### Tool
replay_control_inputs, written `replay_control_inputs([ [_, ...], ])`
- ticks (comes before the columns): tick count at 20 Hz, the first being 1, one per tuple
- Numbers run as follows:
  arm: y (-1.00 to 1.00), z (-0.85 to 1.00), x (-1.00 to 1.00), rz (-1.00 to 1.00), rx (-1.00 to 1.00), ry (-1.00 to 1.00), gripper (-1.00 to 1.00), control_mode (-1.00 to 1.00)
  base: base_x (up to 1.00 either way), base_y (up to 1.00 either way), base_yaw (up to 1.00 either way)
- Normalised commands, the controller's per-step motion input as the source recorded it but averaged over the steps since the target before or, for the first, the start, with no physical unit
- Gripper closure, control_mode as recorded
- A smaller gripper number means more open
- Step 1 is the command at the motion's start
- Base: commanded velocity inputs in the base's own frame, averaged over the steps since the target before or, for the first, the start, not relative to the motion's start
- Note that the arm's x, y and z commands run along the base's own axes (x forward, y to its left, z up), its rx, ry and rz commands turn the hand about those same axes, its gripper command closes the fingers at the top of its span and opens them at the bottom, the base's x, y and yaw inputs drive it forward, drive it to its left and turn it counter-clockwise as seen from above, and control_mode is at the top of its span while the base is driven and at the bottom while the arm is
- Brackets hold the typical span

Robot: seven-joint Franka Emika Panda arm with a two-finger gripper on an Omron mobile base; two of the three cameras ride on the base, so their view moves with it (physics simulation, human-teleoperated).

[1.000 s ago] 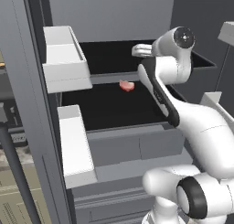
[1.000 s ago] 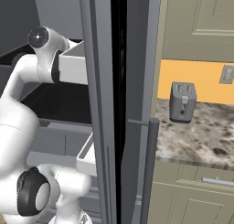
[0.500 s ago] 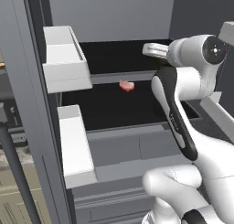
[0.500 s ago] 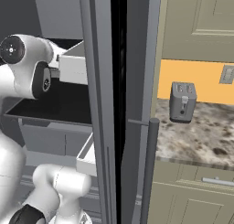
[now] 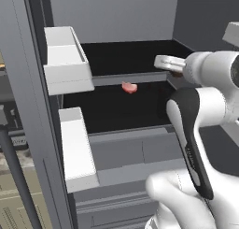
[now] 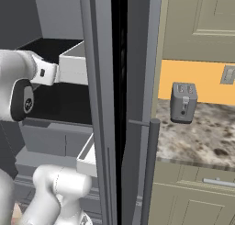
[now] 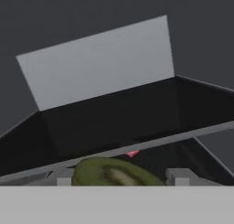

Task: Pick up the pear and kiwi from the fridge and place one fruit on each plate on the dining counter.

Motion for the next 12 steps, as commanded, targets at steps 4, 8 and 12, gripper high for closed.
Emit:
replay_control_inputs([
  [4,0.00,-0.12,-0.66,-0.02,0.00,-0.07,1.00,1.00,-0.23,0.00,0.00],
  [8,0.00,0.00,0.00,0.00,0.00,0.00,1.00,1.00,-0.98,0.00,-0.01],
  [12,0.00,0.00,0.00,0.00,0.00,0.00,1.00,1.00,-1.00,0.07,0.00],
])
